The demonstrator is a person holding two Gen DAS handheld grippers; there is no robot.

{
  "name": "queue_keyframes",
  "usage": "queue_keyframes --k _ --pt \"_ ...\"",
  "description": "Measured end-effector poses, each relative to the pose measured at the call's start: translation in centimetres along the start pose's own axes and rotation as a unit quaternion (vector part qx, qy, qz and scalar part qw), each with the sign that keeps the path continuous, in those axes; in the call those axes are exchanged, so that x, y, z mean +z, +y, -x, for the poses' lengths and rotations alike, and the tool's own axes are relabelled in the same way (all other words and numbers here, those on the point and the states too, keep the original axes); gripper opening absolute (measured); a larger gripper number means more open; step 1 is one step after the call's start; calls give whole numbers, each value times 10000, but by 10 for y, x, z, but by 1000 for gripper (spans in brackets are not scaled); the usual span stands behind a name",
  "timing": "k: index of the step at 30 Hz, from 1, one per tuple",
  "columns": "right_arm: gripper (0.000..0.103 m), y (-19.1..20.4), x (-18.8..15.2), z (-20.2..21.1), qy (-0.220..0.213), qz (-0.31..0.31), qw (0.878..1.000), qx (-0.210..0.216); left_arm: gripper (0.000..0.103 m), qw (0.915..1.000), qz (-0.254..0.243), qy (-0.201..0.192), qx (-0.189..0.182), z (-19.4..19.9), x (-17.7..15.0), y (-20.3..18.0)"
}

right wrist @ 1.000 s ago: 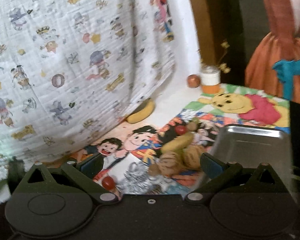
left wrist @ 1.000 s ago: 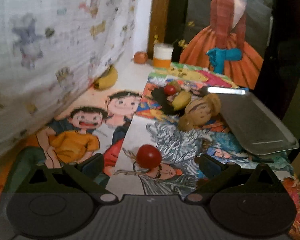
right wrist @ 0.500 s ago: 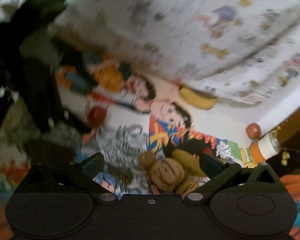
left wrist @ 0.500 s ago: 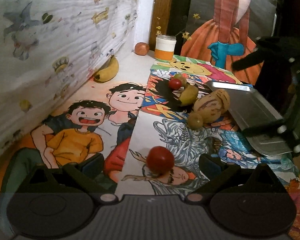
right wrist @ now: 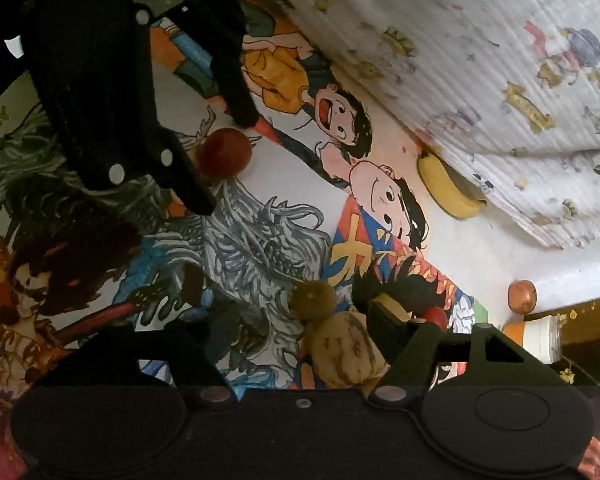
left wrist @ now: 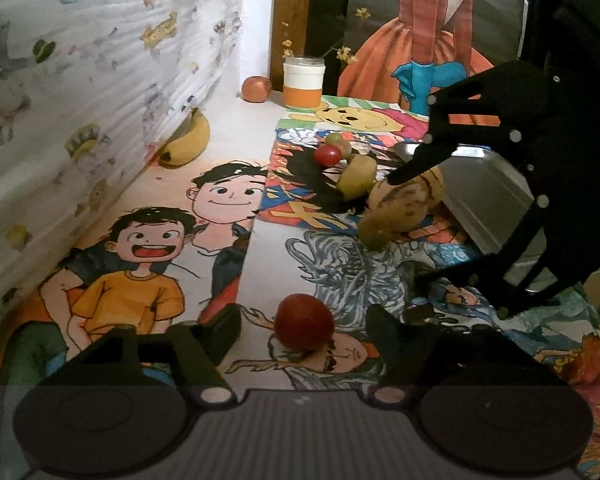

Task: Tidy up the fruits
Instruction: 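Grasp a small brown round fruit with the right tool while the left tool grasps a red cherry tomato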

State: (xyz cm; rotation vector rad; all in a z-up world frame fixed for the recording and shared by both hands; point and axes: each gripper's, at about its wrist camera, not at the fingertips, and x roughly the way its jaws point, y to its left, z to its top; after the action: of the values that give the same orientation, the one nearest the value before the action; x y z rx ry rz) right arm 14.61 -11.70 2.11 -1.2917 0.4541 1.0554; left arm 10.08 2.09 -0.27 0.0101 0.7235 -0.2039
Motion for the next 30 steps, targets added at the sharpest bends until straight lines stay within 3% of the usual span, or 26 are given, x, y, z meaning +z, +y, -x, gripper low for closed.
queue_keyframes --k 3,12,17,30 --pt "47 -4 2 -3 49 -12 10000 -50 63 10000 -32 16 -20 -2 0 -2" --pt "39 -11 9 -16 128 66 9999 72 43 9999 81 -1 -69 -4 1 0" --pt "31 -11 11 -22 165 109 9997 157 40 9999 139 -19 -98 -4 1 2" --pt "30 -11 9 -21 72 -72 9999 52 40 9998 153 -35 -105 -11 5 -2"
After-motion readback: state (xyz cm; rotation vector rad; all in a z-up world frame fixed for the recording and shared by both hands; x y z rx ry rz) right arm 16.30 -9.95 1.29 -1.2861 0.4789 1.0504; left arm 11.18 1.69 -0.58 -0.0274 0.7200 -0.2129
